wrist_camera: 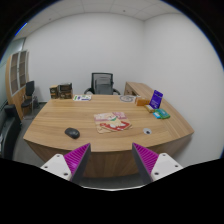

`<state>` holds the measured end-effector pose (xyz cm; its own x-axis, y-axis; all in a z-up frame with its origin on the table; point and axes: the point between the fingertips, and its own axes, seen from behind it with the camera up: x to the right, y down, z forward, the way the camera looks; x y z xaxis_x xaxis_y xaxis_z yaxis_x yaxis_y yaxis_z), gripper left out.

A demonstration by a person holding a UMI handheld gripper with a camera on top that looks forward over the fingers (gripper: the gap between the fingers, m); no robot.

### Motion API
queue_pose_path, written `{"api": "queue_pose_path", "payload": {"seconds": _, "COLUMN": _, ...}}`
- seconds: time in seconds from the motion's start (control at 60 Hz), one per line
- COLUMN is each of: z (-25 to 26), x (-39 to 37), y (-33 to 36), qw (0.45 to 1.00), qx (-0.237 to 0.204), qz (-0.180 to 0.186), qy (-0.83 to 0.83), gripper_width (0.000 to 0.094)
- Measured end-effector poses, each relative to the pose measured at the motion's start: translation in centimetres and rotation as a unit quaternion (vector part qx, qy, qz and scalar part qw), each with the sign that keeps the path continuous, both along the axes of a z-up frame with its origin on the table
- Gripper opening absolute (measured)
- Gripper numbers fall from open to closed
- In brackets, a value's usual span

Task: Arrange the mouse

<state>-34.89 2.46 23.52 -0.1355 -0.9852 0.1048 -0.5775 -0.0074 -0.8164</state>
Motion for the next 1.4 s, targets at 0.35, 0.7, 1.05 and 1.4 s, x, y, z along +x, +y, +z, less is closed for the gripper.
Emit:
{"api": "queue_pose_path", "payload": {"seconds": 0.35, "z": -0.7, "x": -0.2, "y": 0.3, "qw": 1.0, "qx": -0.003, "qz": -0.005, "qy": 0.007, "gripper_width": 0.0868}}
{"api": "queue_pose_path", "payload": {"seconds": 0.7, "z": -3.3, "x": -0.6, "y": 5.5, "qw": 0.999, "qx": 0.014, "qz": 0.027, "qy": 0.024, "gripper_width": 0.0866}}
{"api": "queue_pose_path", "payload": {"seconds": 1.05, "z": -7.4, "x": 1.4, "y": 14.3, "qw": 0.996, "qx": 0.04, "qz": 0.068, "qy": 0.037, "gripper_width": 0.0866}}
{"api": "queue_pose_path", "payload": {"seconds": 1.4, "z": -11.2, "x": 6.4, "y": 18.7, "qw": 0.996, "qx": 0.038, "qz": 0.074, "qy": 0.034, "gripper_width": 0.0866}}
